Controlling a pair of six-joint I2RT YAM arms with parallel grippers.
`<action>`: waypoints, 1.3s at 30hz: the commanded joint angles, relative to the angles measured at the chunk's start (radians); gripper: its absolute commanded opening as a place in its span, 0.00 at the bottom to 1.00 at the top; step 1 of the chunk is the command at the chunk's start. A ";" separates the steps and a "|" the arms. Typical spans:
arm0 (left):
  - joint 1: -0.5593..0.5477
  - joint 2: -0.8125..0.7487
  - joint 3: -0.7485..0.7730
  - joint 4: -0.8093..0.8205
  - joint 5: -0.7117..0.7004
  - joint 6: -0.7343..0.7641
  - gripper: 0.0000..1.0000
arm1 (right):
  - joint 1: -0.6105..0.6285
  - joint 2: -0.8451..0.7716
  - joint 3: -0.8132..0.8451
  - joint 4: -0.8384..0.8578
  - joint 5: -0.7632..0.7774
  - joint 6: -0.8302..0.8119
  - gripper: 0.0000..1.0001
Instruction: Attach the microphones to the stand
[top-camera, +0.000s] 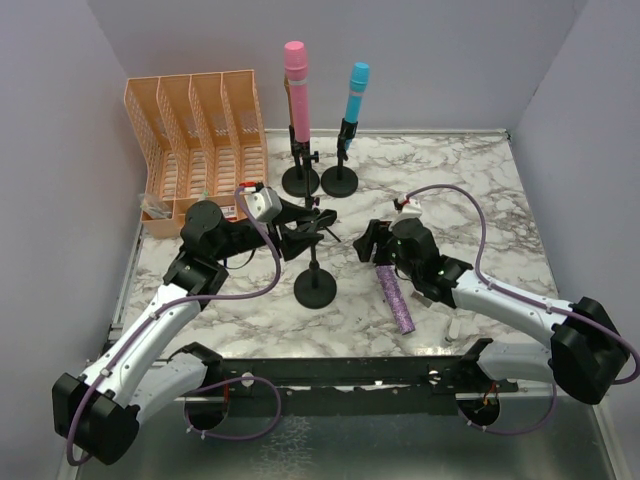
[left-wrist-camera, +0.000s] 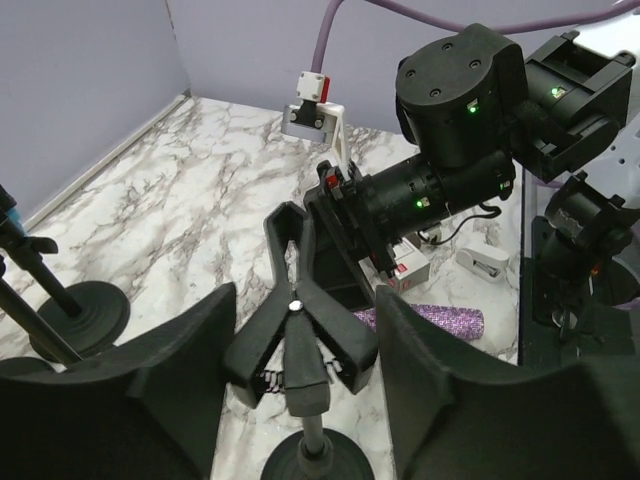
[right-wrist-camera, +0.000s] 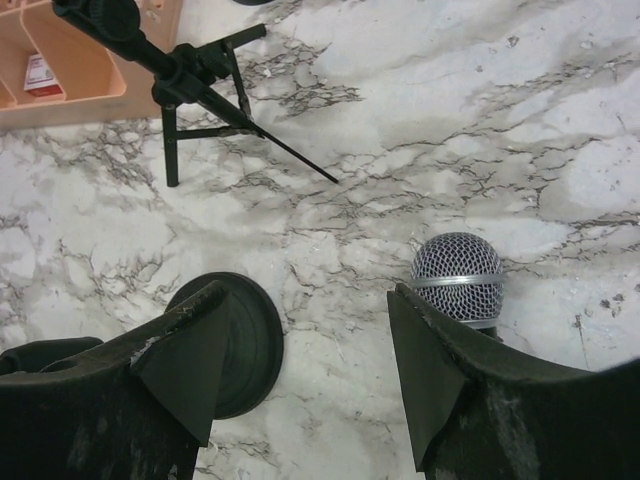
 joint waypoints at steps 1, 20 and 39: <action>0.005 -0.009 -0.006 0.007 0.053 0.010 0.49 | -0.012 0.005 0.035 -0.075 0.068 0.007 0.68; 0.005 -0.012 0.001 -0.035 0.054 0.029 0.00 | -0.039 0.236 0.193 -0.381 0.066 -0.096 0.70; 0.005 -0.005 -0.003 -0.020 0.066 0.020 0.00 | -0.039 0.346 0.215 -0.512 -0.002 -0.110 0.53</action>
